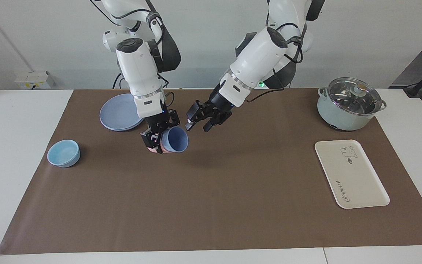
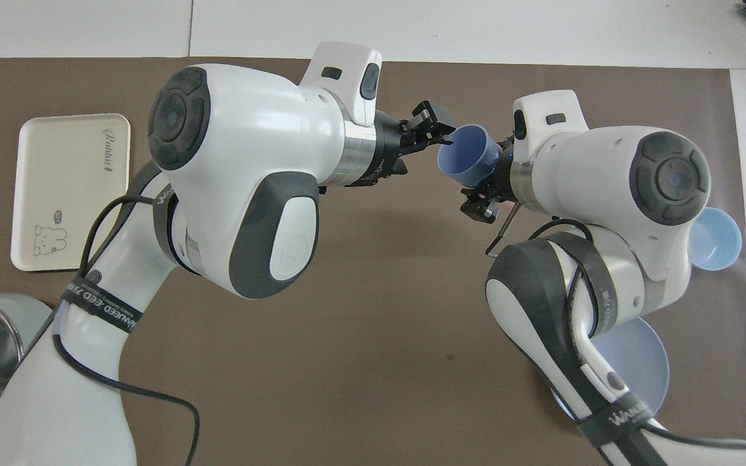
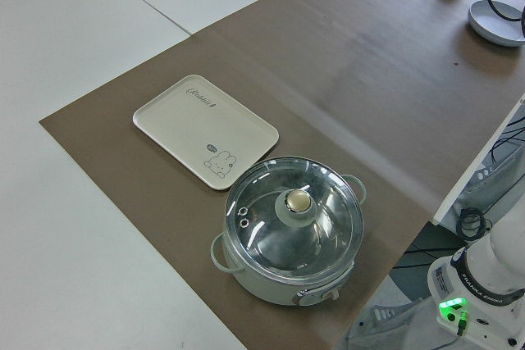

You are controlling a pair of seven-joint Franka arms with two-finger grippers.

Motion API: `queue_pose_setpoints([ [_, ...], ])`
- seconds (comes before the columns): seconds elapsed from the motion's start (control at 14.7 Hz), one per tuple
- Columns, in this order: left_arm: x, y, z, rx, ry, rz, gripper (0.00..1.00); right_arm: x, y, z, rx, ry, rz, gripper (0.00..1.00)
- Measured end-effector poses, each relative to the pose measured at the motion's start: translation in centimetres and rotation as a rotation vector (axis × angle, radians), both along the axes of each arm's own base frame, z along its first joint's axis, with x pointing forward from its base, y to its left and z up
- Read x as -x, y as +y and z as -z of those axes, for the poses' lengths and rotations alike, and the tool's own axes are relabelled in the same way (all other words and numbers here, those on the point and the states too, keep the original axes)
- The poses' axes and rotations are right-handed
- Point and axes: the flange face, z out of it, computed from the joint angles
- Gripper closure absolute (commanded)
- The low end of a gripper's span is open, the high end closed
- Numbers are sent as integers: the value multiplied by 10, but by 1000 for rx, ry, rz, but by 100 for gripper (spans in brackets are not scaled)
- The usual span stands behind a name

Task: Place cup on tray
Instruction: 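Grasp the blue cup with the left gripper while the right gripper holds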

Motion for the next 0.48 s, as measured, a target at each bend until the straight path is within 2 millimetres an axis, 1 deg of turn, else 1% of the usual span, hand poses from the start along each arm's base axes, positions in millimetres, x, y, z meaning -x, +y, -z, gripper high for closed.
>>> queue_pose_setpoints([
  [0.14,-1,-7,9,3,-5,-3,29,0,1,0,19,-5,-10,100],
  [0.48,-16,-11,50,-14,20,-24,31,1,0,1,46,-2,-21,100],
])
